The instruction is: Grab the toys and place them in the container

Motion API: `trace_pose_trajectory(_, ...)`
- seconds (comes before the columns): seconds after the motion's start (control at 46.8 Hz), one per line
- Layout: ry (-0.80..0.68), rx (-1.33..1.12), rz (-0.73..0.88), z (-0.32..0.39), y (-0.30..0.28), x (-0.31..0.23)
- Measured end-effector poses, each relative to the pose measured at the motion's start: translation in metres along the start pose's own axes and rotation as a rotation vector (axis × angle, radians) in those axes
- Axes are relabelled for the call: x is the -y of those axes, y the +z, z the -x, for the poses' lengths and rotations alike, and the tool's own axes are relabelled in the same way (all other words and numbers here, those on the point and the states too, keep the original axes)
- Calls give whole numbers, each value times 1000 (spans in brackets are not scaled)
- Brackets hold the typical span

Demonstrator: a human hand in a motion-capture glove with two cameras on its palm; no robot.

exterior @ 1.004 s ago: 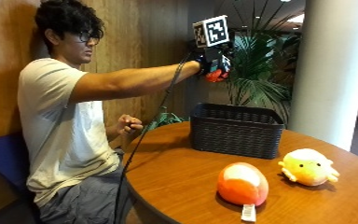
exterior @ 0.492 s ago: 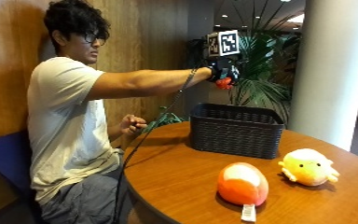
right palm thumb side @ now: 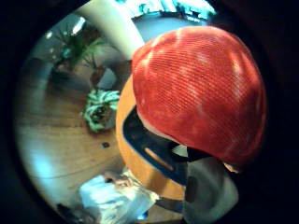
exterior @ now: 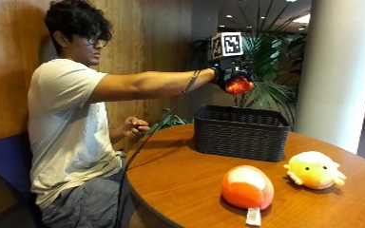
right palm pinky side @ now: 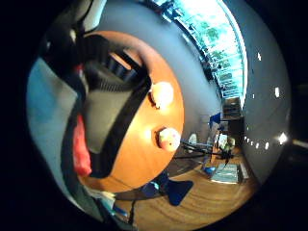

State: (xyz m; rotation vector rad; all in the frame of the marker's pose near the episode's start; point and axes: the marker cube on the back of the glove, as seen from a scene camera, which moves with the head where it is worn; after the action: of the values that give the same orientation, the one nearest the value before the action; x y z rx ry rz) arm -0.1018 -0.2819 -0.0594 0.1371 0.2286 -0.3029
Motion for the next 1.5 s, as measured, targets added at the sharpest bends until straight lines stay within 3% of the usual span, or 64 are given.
trace_pose_trajectory(0.748, 6, 9, 0, -35, -12, -52)
trace_pose_trajectory(1.004, 54, 41, -6, -48, -7, -109)
trace_pose_trajectory(1.133, 223, 103, 7, -57, 2, -142)
trace_pose_trajectory(1.218, 127, 96, 12, -62, 14, -176)
trace_pose_trajectory(1.304, 128, 150, 42, -64, 28, -211)
trace_pose_trajectory(1.496, 351, 67, 117, -69, 73, -264)
